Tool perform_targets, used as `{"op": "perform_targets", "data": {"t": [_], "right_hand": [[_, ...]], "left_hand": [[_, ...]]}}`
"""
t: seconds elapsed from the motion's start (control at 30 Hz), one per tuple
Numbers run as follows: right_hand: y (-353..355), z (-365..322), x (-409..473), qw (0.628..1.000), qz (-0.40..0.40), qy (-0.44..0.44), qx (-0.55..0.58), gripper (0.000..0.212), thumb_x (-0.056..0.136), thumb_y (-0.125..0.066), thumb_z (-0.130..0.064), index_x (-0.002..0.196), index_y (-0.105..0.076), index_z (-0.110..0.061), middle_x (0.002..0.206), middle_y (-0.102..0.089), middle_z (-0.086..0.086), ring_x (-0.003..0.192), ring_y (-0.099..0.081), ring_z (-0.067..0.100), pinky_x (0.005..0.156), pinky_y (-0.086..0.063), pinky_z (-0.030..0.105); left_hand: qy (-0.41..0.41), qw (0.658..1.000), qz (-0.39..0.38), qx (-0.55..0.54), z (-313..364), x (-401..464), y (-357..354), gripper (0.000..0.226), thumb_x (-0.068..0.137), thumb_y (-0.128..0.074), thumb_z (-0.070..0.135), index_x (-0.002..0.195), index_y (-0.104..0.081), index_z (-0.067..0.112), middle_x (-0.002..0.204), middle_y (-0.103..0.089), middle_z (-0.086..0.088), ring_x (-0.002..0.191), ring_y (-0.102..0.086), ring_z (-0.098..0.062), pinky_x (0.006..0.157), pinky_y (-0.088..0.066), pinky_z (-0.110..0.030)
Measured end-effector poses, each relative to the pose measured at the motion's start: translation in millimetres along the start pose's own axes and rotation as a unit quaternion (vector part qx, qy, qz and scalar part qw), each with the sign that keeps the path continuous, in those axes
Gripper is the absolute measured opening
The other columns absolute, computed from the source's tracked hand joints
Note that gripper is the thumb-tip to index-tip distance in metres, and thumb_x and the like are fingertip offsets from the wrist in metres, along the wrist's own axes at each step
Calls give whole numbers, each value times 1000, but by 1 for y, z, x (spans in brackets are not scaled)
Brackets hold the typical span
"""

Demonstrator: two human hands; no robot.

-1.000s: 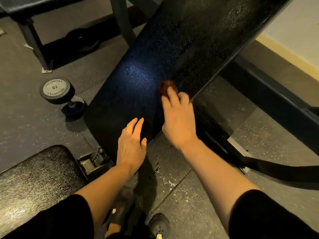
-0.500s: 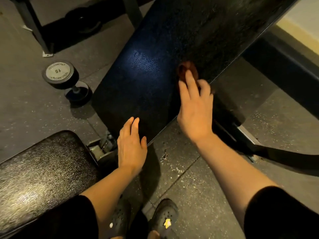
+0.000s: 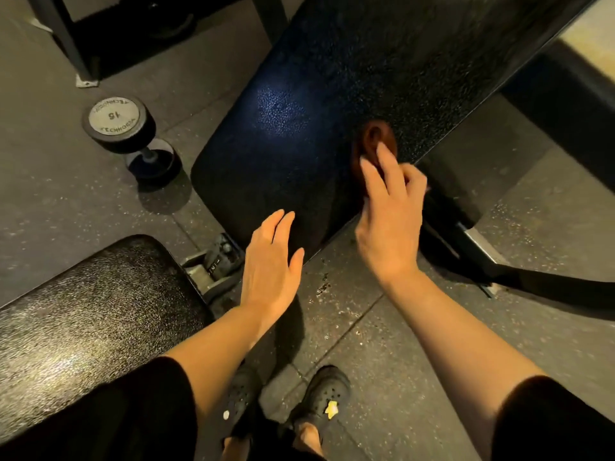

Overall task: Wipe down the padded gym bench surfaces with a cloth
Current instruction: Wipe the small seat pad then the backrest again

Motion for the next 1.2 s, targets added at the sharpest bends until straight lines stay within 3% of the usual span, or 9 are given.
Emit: {"op": "perform_targets", "data": {"t": [0.17, 0.3, 0.37, 0.47, 0.57, 0.7, 0.97, 1.13, 1.2], "right_hand": [[-14, -26, -28, 967, -199, 155, 26, 48, 65, -61, 9, 109, -68, -7, 124, -61, 5, 98, -48, 30, 83, -51, 42], [74, 22, 51, 999, 13, 36, 8, 49, 77, -42, 1, 121, -61, -6, 134, -54, 9, 110, -40, 30, 92, -33, 27], [100, 46, 96, 997, 55, 1, -54, 49, 85, -45, 0, 132, -52, -5, 146, -43, 11, 122, -37, 37, 101, -32, 34], [80, 64, 128, 986, -35, -26, -162, 59, 90, -51, -12, 146, -32, -8, 157, -20, 12, 135, -24, 40, 108, -30, 51], [55, 46, 118, 980, -55, -3, -190, 68, 78, -57, -8, 143, -36, -4, 154, -27, 17, 129, -32, 43, 97, -37, 51], [4, 4, 69, 983, -102, 80, -128, 76, 62, -67, -5, 135, -47, -2, 148, -38, 16, 122, -33, 39, 94, -43, 53], [-63, -48, -50, 974, -165, 123, -96, 68, 61, -79, -13, 126, -60, -8, 141, -50, 6, 120, -35, 30, 81, -52, 46], [-96, -68, -98, 967, -210, 144, -20, 52, 72, -68, -8, 123, -60, -4, 138, -52, 8, 123, -36, 31, 92, -48, 44], [-108, -80, -118, 958, -245, 144, 40, 52, 69, -68, 2, 121, -62, -1, 136, -54, 11, 125, -41, 35, 103, -42, 42]], "left_hand": [[-47, 998, 20, -45, 44, 19, 11, 61, 89, -63, 15, 144, -36, 14, 149, -35, -3, 135, -34, -18, 110, -36, -39], [-82, 995, 28, -50, 84, 41, 16, 59, 93, -57, 20, 146, -32, 16, 152, -29, -1, 137, -29, -16, 112, -29, -35], [-93, 994, 39, -52, 98, 50, 18, 58, 94, -57, 19, 146, -33, 14, 151, -30, -2, 135, -30, -18, 112, -29, -37], [-82, 995, 39, -51, 100, 57, 13, 58, 93, -57, 17, 146, -33, 14, 151, -29, -2, 135, -30, -18, 112, -29, -37], [-49, 997, 46, -43, 83, 56, 8, 58, 93, -57, 17, 146, -32, 13, 151, -28, -1, 137, -28, -18, 113, -29, -39], [-12, 996, 72, -43, 53, 42, 5, 60, 91, -60, 12, 145, -34, 10, 150, -32, -4, 134, -33, -20, 111, -32, -40], [100, 995, 18, -3, -36, -11, -14, 64, 92, -57, 13, 148, -26, 15, 154, -22, -1, 139, -27, -18, 113, -26, -37], [84, 996, -3, -26, -58, -31, -25, 56, 94, -52, 13, 145, -30, 17, 153, -24, 1, 138, -29, -17, 110, -34, -37], [74, 995, 2, -70, -61, -38, -26, 46, 95, -47, 9, 140, -37, 15, 144, -35, 1, 130, -39, -17, 105, -35, -27]]}}
Point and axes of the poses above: each hand's wrist, its own x-axis towards the middle knuckle, its own y-axis out of the back of the hand, z = x × y, the point moved 9 cm from there along x, towards the middle knuckle
